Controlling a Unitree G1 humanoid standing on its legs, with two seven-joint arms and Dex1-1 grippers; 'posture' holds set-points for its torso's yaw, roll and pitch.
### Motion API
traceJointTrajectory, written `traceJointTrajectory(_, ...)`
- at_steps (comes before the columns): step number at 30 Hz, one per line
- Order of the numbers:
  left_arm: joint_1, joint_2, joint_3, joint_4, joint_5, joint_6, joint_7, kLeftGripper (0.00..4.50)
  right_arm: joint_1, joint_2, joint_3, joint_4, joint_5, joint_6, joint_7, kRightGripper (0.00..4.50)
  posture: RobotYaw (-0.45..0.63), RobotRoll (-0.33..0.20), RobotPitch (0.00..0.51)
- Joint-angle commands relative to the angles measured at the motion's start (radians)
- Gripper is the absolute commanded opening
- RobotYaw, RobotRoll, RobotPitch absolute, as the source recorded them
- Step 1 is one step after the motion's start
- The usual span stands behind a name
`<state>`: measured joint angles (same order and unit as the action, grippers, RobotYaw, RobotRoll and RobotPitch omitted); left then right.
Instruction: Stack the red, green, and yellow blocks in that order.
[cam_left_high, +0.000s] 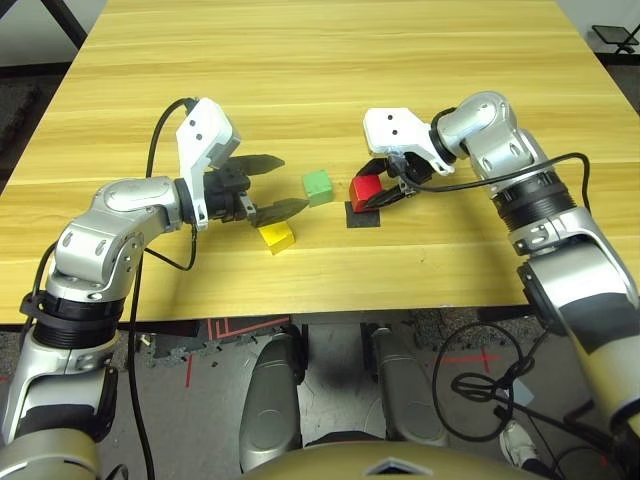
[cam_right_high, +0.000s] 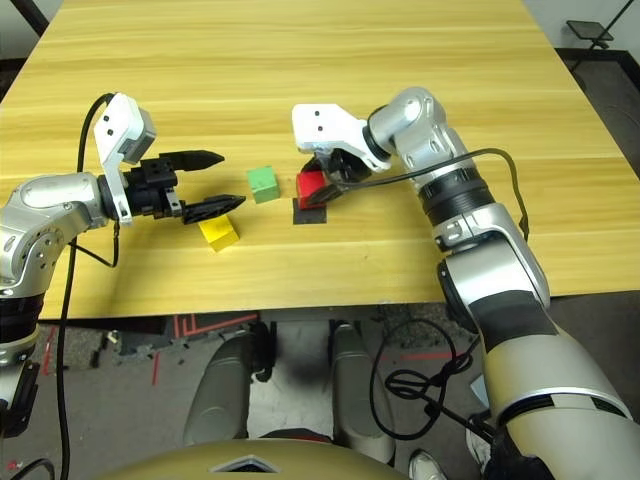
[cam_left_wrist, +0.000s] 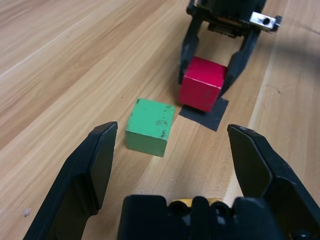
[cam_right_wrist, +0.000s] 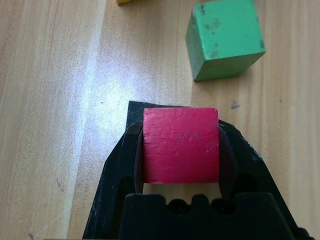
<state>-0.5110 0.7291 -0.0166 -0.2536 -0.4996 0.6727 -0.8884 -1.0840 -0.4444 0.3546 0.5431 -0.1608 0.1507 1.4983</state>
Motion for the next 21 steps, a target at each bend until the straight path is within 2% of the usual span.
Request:
traceJointTrajectory(1,0.004,-0.002,-0.010,-0.006,0.007,0.010,0.002,4.50,0.036,-0.008,0.019,-0.065,0.018,0.030,0.009,2.04,0.35,-0.073,0.267)
traceJointTrajectory(13,-0.002,-0.013,-0.014,0.002,0.015,0.008,0.009,4.50,0.073,-0.027,0.039,-0.107,0.022,0.039,-0.007,2.04,0.34,-0.075,0.274)
traceJointTrajectory(18,-0.027,-0.024,-0.031,0.027,0.025,0.013,0.001,4.50,0.079,-0.040,0.010,-0.105,0.070,0.024,0.016,3.76,0.31,-0.075,0.263)
traceJointTrajectory(21,-0.051,-0.030,-0.056,0.052,0.040,0.012,-0.013,4.50,0.065,-0.053,-0.047,-0.076,0.145,0.010,0.045,4.44,0.28,-0.075,0.254)
